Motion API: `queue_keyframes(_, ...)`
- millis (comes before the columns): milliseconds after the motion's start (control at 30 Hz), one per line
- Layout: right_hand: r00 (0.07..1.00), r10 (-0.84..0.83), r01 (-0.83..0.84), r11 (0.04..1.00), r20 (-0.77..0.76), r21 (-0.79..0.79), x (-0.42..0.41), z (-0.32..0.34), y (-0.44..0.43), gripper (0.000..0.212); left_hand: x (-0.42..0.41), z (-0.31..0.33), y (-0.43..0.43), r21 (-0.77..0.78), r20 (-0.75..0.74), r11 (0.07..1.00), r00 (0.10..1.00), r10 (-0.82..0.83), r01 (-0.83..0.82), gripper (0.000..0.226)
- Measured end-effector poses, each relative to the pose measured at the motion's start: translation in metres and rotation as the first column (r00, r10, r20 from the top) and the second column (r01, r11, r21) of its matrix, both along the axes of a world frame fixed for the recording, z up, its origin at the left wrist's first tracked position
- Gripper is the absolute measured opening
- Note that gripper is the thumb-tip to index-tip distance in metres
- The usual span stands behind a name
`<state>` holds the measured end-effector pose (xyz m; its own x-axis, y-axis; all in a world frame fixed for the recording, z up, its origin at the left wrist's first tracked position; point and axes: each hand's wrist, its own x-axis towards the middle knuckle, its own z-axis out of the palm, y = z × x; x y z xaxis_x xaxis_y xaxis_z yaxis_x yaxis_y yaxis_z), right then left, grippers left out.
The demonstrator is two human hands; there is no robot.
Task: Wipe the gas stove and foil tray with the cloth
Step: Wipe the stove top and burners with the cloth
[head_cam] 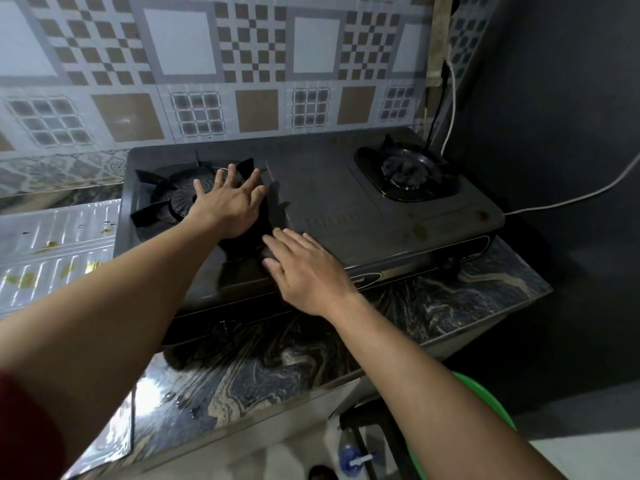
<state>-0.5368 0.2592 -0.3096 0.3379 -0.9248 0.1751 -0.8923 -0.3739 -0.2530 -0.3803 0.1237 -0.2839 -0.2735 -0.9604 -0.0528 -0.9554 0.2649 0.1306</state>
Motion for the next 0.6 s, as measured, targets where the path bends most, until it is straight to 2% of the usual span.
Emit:
queue_keyframes(300, 0.987, -0.163, 0.163, 0.978, -0.008, 0.133, -0.085, 0.008, -0.014, 0.056, -0.025, 0.002, 0.013, -0.085, -0.029, 0.994, 0.998, 0.063, -0.065, 0.066)
queue_keyframes(433, 0.980, -0.198, 0.200, 0.967, -0.028, 0.160, -0.117, 0.010, -0.020, 0.056, -0.070, 0.003, 0.022, -0.162, -0.005, 0.986, 0.999, -0.034, 0.032, 0.067)
queue_keyframes(600, 0.973, -0.226, 0.231, 0.956, -0.050, 0.179, -0.163, 0.008, -0.027, 0.057, -0.119, 0.000, 0.033, -0.096, -0.033, 0.983, 0.986, -0.161, 0.158, 0.073)
